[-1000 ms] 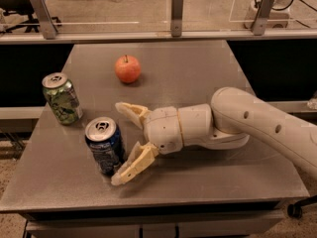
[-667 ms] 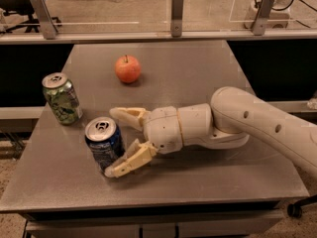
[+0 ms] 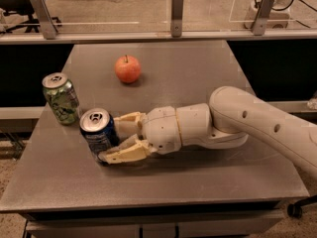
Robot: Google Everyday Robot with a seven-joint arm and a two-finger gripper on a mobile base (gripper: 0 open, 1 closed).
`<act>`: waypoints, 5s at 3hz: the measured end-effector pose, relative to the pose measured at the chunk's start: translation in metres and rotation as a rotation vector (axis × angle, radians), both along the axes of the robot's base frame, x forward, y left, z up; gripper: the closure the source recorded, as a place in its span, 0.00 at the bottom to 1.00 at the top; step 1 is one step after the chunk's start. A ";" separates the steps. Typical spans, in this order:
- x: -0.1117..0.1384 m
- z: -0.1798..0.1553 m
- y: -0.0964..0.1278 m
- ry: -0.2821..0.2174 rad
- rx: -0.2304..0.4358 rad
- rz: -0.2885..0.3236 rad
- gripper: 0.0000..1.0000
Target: Knock pepsi can over
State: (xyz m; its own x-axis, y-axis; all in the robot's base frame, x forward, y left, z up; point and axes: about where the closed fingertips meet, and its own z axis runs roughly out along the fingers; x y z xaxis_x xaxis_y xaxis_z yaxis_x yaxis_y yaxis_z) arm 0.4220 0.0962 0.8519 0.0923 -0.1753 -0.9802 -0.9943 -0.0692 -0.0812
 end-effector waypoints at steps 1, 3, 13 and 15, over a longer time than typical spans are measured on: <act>-0.001 0.001 0.002 -0.001 -0.001 0.004 0.88; 0.015 0.040 -0.001 -0.066 -0.299 -0.083 1.00; -0.001 0.001 -0.065 0.149 -1.314 -0.071 0.12; 0.000 0.001 -0.063 0.145 -1.308 -0.075 0.00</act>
Offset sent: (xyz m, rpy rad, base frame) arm 0.0181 -0.0094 0.0282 -0.3173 0.0690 -0.1666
